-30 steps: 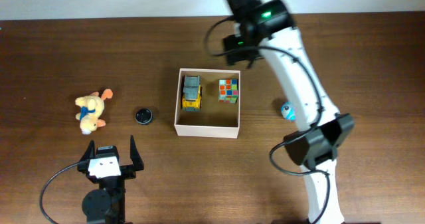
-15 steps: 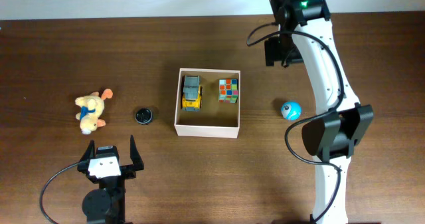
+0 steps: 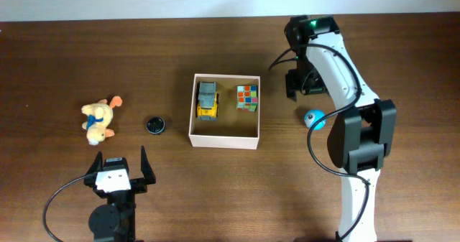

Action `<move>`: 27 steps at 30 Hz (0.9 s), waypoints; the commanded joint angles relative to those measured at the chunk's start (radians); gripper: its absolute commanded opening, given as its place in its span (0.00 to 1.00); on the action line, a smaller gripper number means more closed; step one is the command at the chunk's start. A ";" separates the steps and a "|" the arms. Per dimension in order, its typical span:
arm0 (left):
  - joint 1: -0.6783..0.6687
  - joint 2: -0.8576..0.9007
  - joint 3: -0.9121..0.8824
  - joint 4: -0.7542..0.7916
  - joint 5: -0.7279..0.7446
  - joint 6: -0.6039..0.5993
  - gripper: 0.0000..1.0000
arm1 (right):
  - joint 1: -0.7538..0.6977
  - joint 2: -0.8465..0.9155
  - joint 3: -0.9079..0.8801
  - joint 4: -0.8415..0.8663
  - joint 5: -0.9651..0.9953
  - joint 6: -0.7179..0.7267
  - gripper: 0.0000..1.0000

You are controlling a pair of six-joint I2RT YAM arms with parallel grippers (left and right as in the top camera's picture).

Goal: Pack container
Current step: 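Lower the right gripper and close it on the blue ball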

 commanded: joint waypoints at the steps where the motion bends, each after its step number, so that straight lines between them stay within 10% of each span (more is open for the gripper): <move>1: 0.005 -0.010 -0.005 0.002 0.011 0.015 0.99 | -0.032 -0.018 -0.056 0.018 -0.058 0.025 0.75; 27: 0.005 -0.010 -0.005 0.002 0.011 0.015 0.99 | -0.066 -0.018 -0.224 0.080 -0.118 0.028 0.55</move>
